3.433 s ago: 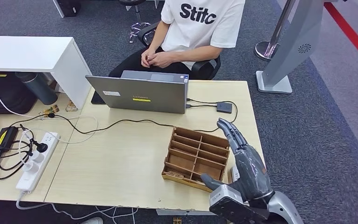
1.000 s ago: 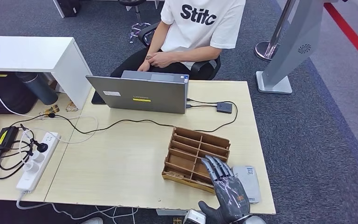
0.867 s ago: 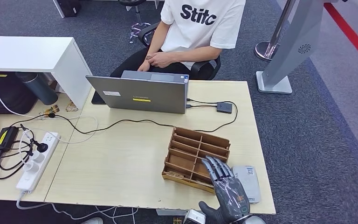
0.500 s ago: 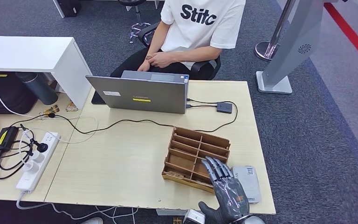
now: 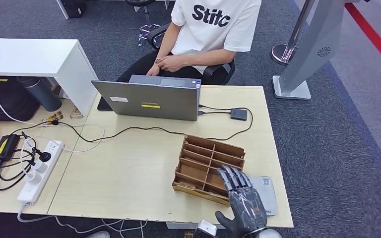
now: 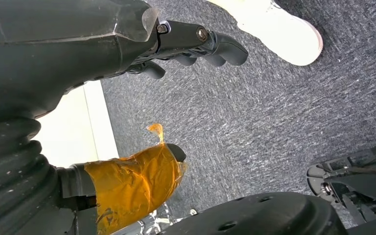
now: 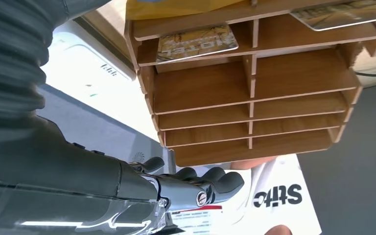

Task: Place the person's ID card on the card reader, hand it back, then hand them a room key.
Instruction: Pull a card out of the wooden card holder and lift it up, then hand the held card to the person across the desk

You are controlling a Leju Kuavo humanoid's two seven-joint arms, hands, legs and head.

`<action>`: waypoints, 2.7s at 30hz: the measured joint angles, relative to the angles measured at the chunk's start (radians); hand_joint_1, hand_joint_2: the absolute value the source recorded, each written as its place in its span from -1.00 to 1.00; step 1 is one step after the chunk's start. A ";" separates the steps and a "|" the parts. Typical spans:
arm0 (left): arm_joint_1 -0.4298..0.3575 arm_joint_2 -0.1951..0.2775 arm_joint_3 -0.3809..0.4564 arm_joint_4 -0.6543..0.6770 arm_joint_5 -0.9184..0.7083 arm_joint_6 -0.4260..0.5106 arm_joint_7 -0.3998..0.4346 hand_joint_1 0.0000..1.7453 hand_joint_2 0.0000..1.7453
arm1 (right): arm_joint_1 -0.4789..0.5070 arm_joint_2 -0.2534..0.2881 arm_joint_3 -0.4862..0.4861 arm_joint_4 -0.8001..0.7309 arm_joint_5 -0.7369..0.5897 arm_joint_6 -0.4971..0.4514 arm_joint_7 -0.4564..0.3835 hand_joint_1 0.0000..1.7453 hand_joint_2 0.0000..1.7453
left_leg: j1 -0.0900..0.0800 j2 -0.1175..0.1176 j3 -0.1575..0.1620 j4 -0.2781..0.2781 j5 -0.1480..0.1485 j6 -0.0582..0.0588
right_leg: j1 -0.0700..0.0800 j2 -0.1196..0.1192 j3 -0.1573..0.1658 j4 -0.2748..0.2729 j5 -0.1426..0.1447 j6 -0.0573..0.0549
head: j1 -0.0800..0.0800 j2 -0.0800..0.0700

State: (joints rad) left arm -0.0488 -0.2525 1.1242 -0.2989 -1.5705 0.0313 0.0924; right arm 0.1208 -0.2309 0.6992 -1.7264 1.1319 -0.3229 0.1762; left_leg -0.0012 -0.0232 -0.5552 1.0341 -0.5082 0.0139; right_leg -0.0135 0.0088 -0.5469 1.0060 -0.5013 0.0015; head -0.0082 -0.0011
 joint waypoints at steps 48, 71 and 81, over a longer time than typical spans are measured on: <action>-0.008 0.001 -0.007 0.008 0.000 0.000 0.003 -1.00 1.00 | -0.032 0.021 0.006 0.118 -0.001 -0.016 0.013 1.00 1.00 | 0.000 0.000 0.000 0.000 0.000 0.000 | 0.000 0.000 0.000 0.000 0.000 0.000 | 0.000 0.000; -0.007 0.000 -0.017 0.008 0.012 0.005 0.003 -1.00 1.00 | 0.025 0.024 -0.008 -0.031 0.091 -0.286 -0.033 1.00 1.00 | 0.000 0.000 0.000 0.000 0.000 0.000 | 0.000 0.000 0.000 0.000 0.000 0.000 | 0.000 0.000; -0.006 -0.010 -0.023 0.008 0.006 0.006 0.007 -1.00 1.00 | 0.066 0.052 -0.051 -0.124 0.018 -0.354 -0.157 1.00 1.00 | 0.000 0.000 0.000 0.000 0.000 0.000 | 0.000 0.000 0.000 0.000 0.000 0.000 | 0.000 0.000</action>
State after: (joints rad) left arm -0.0547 -0.2626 1.1016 -0.2907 -1.5649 0.0369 0.0997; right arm 0.1864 -0.1794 0.6479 -1.8501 1.1498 -0.6766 0.0190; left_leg -0.0012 -0.0228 -0.5553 1.0342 -0.5082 0.0139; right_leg -0.0136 0.0090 -0.5468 1.0060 -0.5012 0.0015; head -0.0081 -0.0011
